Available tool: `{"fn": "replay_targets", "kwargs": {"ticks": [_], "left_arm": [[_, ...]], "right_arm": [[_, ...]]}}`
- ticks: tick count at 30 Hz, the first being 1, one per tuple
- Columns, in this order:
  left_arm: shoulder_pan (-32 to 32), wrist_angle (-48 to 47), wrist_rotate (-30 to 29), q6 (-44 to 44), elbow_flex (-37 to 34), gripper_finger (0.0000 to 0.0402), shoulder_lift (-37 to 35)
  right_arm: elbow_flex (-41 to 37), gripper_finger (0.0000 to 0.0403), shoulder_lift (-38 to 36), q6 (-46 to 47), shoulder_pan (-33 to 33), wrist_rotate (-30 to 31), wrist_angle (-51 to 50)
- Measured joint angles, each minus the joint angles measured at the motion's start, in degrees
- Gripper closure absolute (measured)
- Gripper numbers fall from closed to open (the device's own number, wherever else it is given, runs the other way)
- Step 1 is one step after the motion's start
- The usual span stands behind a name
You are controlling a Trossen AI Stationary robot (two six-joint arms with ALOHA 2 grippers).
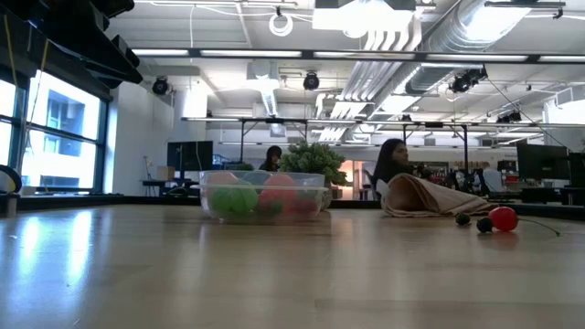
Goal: Pick and placing Produce into tupperware
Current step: Put the red apple into the transparent bin
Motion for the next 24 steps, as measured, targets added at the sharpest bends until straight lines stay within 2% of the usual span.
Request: {"fn": "replay_targets", "kwargs": {"ticks": [3,13,18,24], "left_arm": [[0.0,0.0,0.0,0.0,0.0,0.0300,0.0],[0.0,0.0,0.0,0.0,0.0,0.0300,0.0],[0.0,0.0,0.0,0.0,0.0,0.0300,0.0],[0.0,0.0,0.0,0.0,0.0,0.0300,0.0]], "right_arm": [[-2.9,0.0052,-0.7,-0.8,0.0,0.9,4.1],[-3.6,0.0052,-0.5,-4.0,0.0,1.7,5.4],[-7.7,0.0052,-0.4,-3.6,0.0,2.6,12.3],[-8.1,0.0052,-0.5,-4.0,0.0,4.6,12.7]]}}
